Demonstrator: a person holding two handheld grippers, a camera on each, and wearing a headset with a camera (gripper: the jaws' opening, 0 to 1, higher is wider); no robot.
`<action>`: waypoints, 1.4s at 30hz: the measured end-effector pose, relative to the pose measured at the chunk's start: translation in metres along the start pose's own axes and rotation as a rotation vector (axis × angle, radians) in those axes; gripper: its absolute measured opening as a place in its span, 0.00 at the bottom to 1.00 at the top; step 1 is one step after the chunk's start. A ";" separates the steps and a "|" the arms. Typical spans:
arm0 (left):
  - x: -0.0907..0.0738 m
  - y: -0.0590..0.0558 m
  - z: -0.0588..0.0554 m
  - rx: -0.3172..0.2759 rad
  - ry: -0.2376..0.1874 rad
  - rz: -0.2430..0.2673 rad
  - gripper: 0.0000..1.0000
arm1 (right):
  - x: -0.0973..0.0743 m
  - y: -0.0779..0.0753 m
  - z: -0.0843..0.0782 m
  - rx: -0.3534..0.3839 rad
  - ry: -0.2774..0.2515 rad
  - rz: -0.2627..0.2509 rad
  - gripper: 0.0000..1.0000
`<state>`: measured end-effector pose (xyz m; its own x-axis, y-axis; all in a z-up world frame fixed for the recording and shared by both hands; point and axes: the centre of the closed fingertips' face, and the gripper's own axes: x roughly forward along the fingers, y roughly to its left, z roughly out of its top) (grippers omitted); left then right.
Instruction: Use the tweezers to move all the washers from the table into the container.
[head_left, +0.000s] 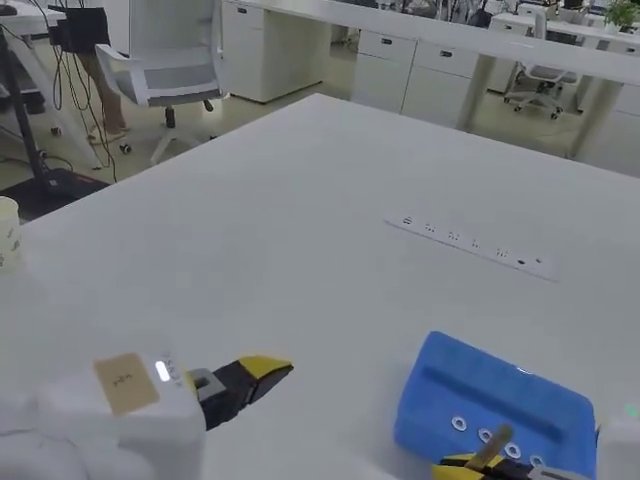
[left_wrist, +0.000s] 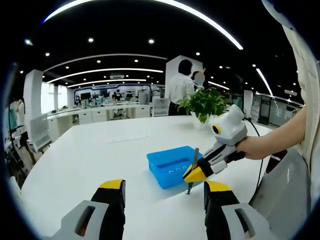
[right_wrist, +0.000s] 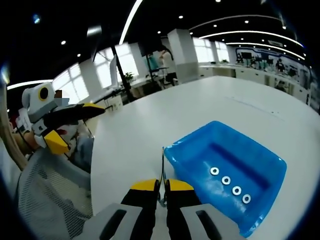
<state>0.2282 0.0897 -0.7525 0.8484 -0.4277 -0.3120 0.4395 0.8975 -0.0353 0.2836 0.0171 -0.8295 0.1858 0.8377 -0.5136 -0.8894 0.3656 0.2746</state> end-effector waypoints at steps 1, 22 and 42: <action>0.000 0.000 0.000 0.000 0.000 -0.001 0.63 | -0.001 0.000 0.002 0.006 -0.006 0.001 0.03; -0.001 0.001 0.003 0.004 -0.015 0.005 0.63 | -0.027 0.010 0.047 0.152 -0.127 0.034 0.03; -0.002 0.002 0.004 0.002 -0.022 0.011 0.61 | -0.031 -0.023 0.081 0.205 -0.194 0.013 0.03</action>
<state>0.2285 0.0924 -0.7480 0.8596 -0.4199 -0.2911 0.4306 0.9021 -0.0296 0.3323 0.0155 -0.7539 0.2690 0.8976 -0.3492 -0.7928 0.4122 0.4489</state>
